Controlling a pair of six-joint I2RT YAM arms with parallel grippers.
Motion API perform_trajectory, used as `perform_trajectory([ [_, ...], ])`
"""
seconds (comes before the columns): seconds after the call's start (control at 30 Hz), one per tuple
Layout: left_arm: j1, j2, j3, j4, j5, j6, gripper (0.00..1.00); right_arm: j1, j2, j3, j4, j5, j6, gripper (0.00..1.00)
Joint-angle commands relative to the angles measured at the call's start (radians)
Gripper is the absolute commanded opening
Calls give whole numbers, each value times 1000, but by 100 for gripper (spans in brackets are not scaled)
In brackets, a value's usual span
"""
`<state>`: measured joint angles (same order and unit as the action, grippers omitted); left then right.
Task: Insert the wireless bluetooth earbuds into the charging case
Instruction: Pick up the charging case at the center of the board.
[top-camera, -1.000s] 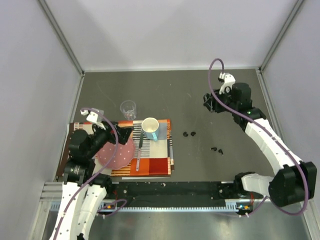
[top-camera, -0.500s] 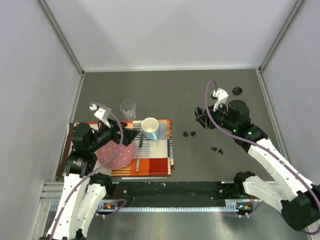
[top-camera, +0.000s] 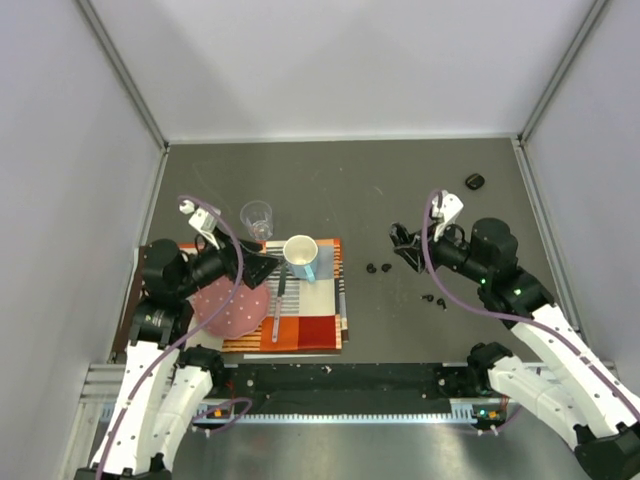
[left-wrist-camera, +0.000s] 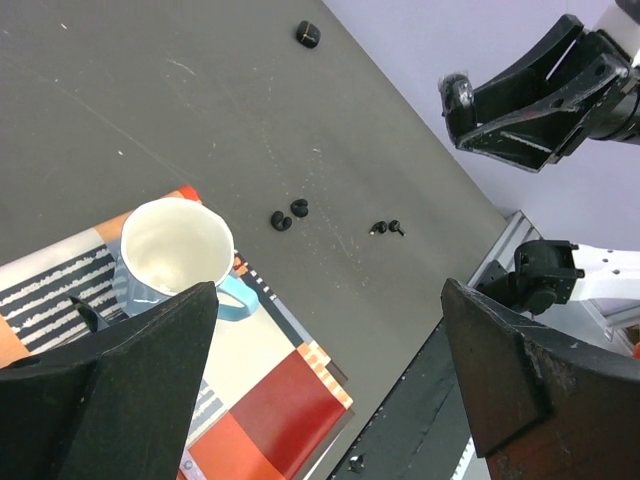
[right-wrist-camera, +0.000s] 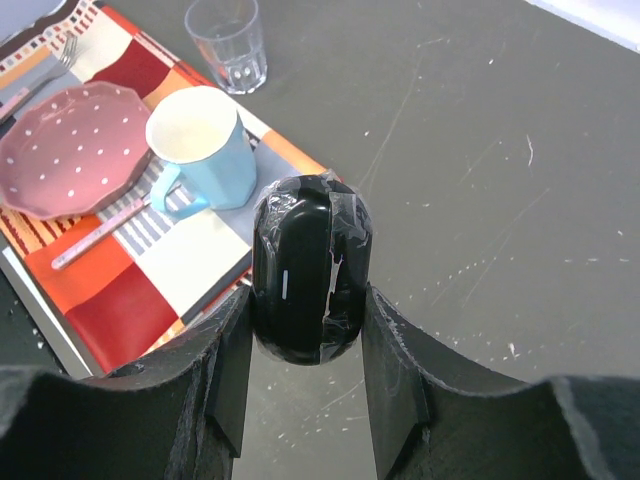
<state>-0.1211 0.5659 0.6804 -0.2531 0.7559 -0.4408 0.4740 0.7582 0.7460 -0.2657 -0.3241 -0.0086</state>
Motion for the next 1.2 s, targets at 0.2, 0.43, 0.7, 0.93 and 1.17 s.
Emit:
perform_trajectory([
  [0.2, -138, 55, 50, 58, -128, -26, 98, 60, -48, -40, 29, -50, -80, 0],
  [0.43, -344, 144, 51, 115, -271, -44, 98, 130, -33, -39, 22, -76, -120, 0],
  [0.7, -433, 224, 42, 299, -254, -120, 97, 210, 10, -19, 8, -82, -149, 0],
  [0.93, -535, 325, 57, 399, -296, -164, 95, 296, 70, 19, 6, -36, -165, 0],
  [1.17, -598, 405, 54, 437, -320, -196, 90, 345, 105, 44, 17, 19, -177, 0],
])
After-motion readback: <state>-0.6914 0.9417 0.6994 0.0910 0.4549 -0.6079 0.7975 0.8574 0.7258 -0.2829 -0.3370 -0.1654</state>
